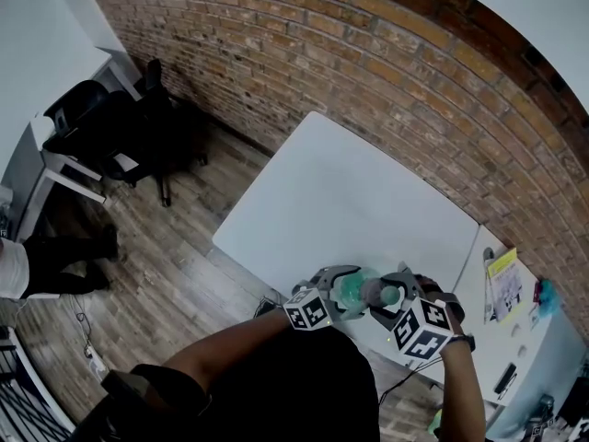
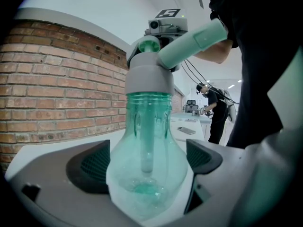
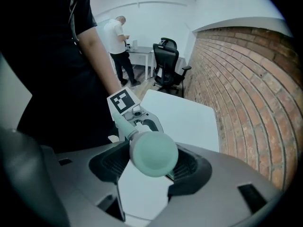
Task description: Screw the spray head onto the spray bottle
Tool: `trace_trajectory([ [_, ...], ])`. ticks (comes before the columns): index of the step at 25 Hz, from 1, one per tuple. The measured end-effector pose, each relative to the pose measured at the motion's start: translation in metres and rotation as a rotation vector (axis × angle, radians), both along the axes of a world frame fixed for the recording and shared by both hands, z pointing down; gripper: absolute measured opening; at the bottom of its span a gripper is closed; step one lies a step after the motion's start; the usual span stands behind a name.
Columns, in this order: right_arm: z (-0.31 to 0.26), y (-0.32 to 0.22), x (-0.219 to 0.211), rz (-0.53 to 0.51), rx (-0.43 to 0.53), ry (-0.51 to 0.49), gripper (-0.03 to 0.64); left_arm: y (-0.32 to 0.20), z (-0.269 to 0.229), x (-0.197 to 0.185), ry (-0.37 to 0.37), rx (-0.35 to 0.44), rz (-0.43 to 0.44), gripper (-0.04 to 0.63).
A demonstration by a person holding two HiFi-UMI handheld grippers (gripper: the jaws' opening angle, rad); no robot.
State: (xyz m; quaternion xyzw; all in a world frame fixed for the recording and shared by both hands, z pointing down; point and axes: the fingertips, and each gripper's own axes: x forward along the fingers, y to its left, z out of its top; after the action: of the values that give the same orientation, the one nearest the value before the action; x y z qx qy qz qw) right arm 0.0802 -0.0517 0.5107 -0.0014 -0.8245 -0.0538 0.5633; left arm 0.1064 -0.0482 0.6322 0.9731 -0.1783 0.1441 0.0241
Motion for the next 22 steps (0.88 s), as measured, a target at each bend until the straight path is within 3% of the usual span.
trace_trajectory([
  [12,0.005,0.012,0.001,-0.552,0.039,0.137,0.265,0.001,0.0,-0.002,0.002,0.0,-0.007,0.489],
  [18,0.005,0.012,0.002,-0.625,0.019,0.165,0.265,0.001,0.0,-0.002,0.004,-0.004,-0.016,0.489],
  [22,0.005,0.012,0.001,-0.563,0.024,0.179,0.265,0.001,0.0,-0.002,0.003,-0.006,-0.015,0.489],
])
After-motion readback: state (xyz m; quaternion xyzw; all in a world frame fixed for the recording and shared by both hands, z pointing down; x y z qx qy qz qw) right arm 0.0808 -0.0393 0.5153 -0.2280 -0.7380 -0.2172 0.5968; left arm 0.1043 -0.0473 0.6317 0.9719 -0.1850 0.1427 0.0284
